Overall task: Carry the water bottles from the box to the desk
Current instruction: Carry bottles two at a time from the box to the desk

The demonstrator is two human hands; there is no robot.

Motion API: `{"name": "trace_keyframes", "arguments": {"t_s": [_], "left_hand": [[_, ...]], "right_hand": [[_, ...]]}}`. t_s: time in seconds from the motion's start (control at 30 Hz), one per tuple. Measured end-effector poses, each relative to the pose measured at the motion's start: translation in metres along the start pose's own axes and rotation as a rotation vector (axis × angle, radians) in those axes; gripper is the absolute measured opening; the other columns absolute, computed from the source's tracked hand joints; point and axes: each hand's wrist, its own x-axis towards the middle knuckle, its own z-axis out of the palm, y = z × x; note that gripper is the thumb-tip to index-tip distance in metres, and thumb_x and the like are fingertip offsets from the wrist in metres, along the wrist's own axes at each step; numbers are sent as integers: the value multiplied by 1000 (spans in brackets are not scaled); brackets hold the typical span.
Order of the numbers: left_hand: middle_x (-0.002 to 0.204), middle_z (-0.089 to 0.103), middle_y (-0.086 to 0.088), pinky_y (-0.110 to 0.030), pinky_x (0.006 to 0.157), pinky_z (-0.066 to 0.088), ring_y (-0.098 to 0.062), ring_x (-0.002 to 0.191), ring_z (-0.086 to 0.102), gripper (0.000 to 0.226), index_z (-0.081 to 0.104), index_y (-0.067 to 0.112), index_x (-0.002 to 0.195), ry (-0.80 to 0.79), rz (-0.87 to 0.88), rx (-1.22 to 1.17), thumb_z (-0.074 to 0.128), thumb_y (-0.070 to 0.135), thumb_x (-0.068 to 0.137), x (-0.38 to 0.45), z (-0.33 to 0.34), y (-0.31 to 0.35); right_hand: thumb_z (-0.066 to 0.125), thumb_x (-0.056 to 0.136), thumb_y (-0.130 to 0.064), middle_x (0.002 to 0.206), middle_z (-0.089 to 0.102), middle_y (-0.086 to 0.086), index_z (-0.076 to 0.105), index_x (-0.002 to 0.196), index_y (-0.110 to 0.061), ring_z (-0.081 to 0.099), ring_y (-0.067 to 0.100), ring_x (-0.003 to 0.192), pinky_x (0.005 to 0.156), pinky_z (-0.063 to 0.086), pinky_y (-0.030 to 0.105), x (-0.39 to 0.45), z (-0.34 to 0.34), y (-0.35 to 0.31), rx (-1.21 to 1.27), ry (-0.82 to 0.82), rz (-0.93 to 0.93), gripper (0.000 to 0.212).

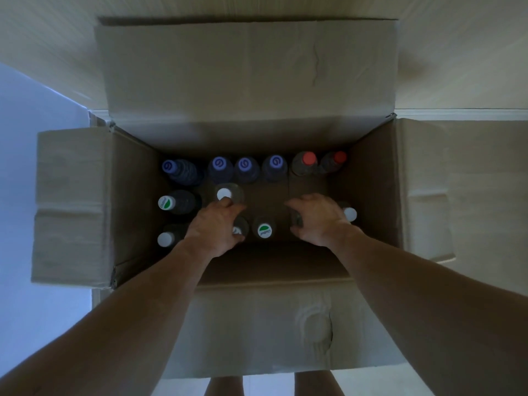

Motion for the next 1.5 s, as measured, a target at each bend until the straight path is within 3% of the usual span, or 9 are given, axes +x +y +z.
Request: {"name": "trace_keyframes", "arguments": {"t_s": [0.2,0.33,0.5,0.93,1.23,1.37,1.4,1.5], "left_hand": [[155,38,1,-40,111,42,-26,137,45,83,39,30,153,-88,10,13,81,34,82,13,16,-8],[148,47,0,-39,108,44,-25,134,49,80,42,29,151,-154,6,63,82,32,81,28,29,-16],[147,48,-1,-39,106,44,-26,132,51,77,43,30,149,-167,8,83,82,31,82,40,44,-25],[144,52,-2,-41,105,47,-26,128,55,72,44,29,147,-203,50,86,79,26,84,59,54,-31],[132,64,-3,-37,101,51,-22,121,60,72,58,24,137,-87,-8,-273,89,25,73,26,17,-22],[113,68,8,-31,87,54,-11,103,66,63,64,30,122,-59,-19,-444,91,26,65,8,-20,-17],[106,69,12,-30,84,55,-7,97,66,56,66,34,112,-54,-19,-485,91,26,62,5,-32,-16],[89,70,11,-37,81,57,-6,86,67,37,66,33,91,-79,-11,-565,87,28,60,-5,-71,-8]], "right_hand": [[75,84,-40,136,53,2,45,142,-34,48,27,128,106,37,43,28,25,-23,7,-87,-85,66],[79,82,-35,142,50,5,38,148,-32,48,29,130,108,40,43,46,46,-27,57,-163,-70,77],[81,81,-30,144,48,9,34,151,-28,48,31,131,109,41,42,63,60,-28,101,-170,-76,85],[79,81,-18,142,52,12,40,148,-22,51,33,129,109,41,41,83,76,-28,169,-136,-67,78],[85,73,-11,140,57,4,49,144,-21,52,23,129,110,40,34,47,38,-19,461,-91,-43,80],[88,68,-9,103,64,-18,63,122,-27,59,6,103,81,45,15,24,-2,-17,696,-133,2,63],[89,67,-8,101,66,-18,64,116,-28,61,7,102,82,46,16,18,-13,-17,738,-144,11,59],[88,66,-9,114,70,-1,68,117,-24,63,17,111,103,47,38,-2,-47,-19,820,-139,26,56]]}}
